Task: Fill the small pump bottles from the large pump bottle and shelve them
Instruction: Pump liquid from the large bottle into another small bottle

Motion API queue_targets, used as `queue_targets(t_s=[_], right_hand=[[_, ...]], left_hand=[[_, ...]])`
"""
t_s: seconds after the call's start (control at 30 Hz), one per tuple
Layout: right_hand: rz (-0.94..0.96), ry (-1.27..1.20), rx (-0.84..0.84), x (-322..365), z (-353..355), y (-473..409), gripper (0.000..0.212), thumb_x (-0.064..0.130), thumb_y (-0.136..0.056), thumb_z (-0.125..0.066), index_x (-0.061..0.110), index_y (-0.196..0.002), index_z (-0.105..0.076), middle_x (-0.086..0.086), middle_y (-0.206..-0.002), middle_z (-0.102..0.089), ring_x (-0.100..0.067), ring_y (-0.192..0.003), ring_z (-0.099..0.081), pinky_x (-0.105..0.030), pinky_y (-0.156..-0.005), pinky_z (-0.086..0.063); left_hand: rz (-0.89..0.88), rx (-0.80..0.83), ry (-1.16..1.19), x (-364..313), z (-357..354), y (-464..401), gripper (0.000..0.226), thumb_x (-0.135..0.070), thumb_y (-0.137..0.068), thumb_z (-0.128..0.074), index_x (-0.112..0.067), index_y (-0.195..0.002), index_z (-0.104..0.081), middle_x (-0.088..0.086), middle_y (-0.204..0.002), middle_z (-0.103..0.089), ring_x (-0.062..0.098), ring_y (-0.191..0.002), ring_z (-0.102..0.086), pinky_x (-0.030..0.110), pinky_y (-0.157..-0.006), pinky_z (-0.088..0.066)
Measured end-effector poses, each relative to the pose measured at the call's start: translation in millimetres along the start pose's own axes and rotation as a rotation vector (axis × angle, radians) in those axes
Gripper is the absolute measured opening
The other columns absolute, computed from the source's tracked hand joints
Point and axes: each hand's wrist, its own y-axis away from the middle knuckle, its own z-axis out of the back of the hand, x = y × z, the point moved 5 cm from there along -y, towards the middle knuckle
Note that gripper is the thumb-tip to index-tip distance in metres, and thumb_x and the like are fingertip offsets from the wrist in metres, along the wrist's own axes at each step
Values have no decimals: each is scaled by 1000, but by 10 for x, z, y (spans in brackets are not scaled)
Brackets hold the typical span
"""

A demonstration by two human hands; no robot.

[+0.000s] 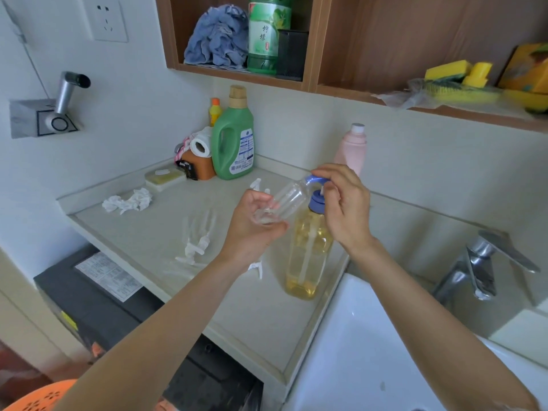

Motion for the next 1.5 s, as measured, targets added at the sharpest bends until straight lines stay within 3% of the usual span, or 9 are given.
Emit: queue_targets(t_s=[0.17,0.33,0.43,0.6,0.73,0.9,1.03,1.27,1.5], right_hand=[[9,-27,-32,-23,-123,183,35,5,-81,-39,-4,-103,-64,-17,-107,-61,-30,-103,-56,-16,-91,-41],[17,11,-26,-62,-176,264,36,6,-73,-40,-3,-96,-67,-13,-101,-64,-29,-97,-56,-22,-89,-40],[14,20,-10,-41,-147,259,38,7,-73,-39,-2,-98,-67,-13,-102,-65,-30,-98,-56,-23,-90,-40],[35,21,38,27,-33,115,37,10,-81,-39,0,-102,-68,-10,-106,-65,-21,-100,-53,-8,-90,-33],[31,-21,58,-17,41,-13,37,18,-90,-38,1,-101,-69,-1,-105,-63,-20,-100,-58,-21,-92,-41],[20,-36,30,-83,-71,165,34,12,-88,-42,-4,-109,-63,-14,-115,-59,-26,-111,-53,-21,-97,-40],[42,4,-14,-101,-164,268,31,10,-82,-44,-6,-102,-62,-16,-107,-59,-25,-107,-52,-26,-95,-40],[13,107,-7,-77,-166,262,30,7,-76,-44,-2,-97,-63,-14,-101,-63,-24,-96,-50,-11,-92,-32],[34,41,37,72,-15,22,30,7,-84,-43,-2,-100,-66,-17,-103,-63,-24,-97,-55,1,-81,-33]], left_hand=[[-4,-13,10,69,43,-30,42,6,-69,-79,-18,-93,-56,8,-106,-64,14,-88,-62,23,-79,-54],[38,-9,65,126,106,-22,39,8,-71,-77,-18,-93,-60,-1,-88,-64,4,-72,-63,17,-72,-53],[46,-12,64,104,90,-29,38,5,-71,-78,-20,-95,-60,-1,-89,-64,4,-69,-62,15,-66,-51],[83,15,87,12,56,-24,37,1,-75,-76,-18,-100,-58,-1,-89,-61,0,-58,-57,16,-48,-44],[94,32,66,-10,45,-31,38,-2,-76,-76,-18,-104,-57,1,-95,-60,-2,-58,-57,16,-46,-42],[94,19,60,28,19,-38,40,-1,-75,-76,-15,-107,-57,-3,-90,-61,-4,-58,-57,15,-49,-45],[110,0,70,95,42,-52,36,3,-73,-77,-18,-96,-59,-3,-88,-62,-2,-55,-56,13,-49,-43],[123,21,32,79,73,-38,36,-1,-74,-78,-26,-93,-59,-5,-91,-61,-2,-58,-56,14,-49,-43],[99,34,71,4,59,-41,38,3,-79,-71,-16,-109,-57,-4,-96,-59,1,-63,-56,15,-51,-45]])
